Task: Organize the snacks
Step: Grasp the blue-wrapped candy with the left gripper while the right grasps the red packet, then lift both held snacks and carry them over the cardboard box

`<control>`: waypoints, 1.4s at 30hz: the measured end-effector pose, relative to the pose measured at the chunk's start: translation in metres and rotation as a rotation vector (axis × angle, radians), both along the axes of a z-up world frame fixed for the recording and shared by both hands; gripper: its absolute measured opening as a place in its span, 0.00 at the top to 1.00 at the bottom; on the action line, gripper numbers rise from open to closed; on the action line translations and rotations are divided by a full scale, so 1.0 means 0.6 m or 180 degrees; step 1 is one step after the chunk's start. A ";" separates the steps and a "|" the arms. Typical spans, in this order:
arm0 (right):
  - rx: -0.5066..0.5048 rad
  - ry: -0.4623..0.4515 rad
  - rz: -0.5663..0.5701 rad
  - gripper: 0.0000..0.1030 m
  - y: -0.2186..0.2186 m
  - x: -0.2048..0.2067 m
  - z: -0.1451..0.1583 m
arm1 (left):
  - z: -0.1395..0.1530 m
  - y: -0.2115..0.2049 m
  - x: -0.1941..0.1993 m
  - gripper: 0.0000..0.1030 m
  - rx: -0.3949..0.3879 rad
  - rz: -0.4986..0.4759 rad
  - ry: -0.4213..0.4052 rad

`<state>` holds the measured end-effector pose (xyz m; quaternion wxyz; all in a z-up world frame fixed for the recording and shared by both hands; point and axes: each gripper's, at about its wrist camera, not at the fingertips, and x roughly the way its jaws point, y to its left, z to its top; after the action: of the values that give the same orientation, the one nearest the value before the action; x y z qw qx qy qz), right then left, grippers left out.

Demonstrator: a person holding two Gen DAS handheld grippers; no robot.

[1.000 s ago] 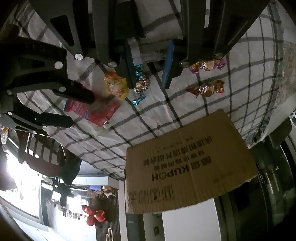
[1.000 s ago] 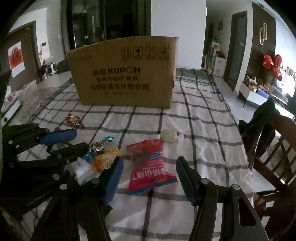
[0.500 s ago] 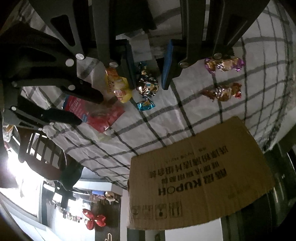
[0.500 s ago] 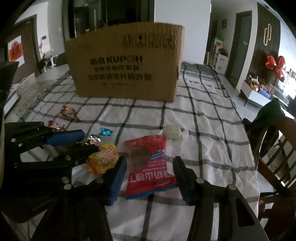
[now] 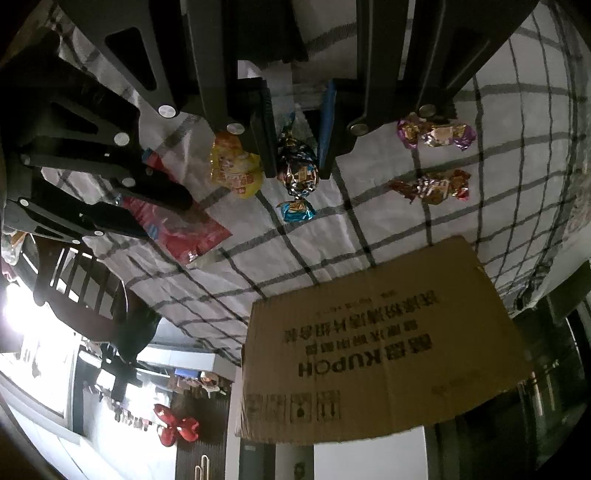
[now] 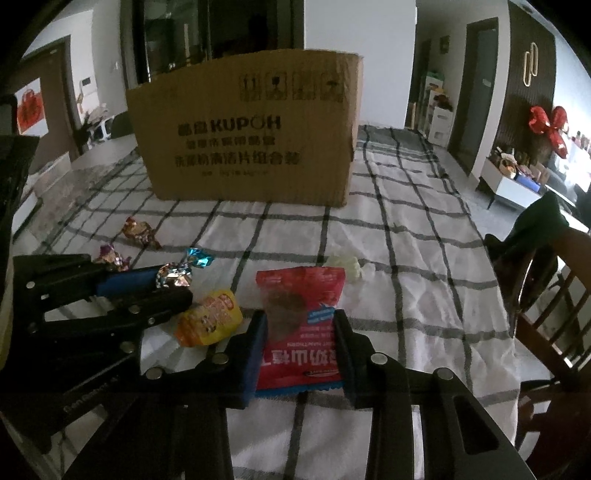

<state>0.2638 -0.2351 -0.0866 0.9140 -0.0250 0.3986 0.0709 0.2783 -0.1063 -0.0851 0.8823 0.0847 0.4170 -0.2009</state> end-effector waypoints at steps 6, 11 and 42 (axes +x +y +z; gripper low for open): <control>0.0039 -0.0117 -0.0010 0.65 0.000 -0.013 0.026 | 0.034 0.008 -0.016 0.79 -0.0074 0.0064 -0.0119; 0.0092 -0.0210 -0.0015 0.65 -0.001 -0.025 0.053 | 0.070 0.015 -0.030 0.79 -0.0133 0.0101 -0.0266; 0.0400 -0.1015 0.0016 0.65 0.016 0.034 0.242 | 0.270 0.071 0.020 0.79 -0.0230 0.0435 -0.1244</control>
<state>0.2845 -0.2256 0.0588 0.9653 0.0203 0.2433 0.0931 0.2901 -0.0638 0.0766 0.9605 0.0618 0.2353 -0.1352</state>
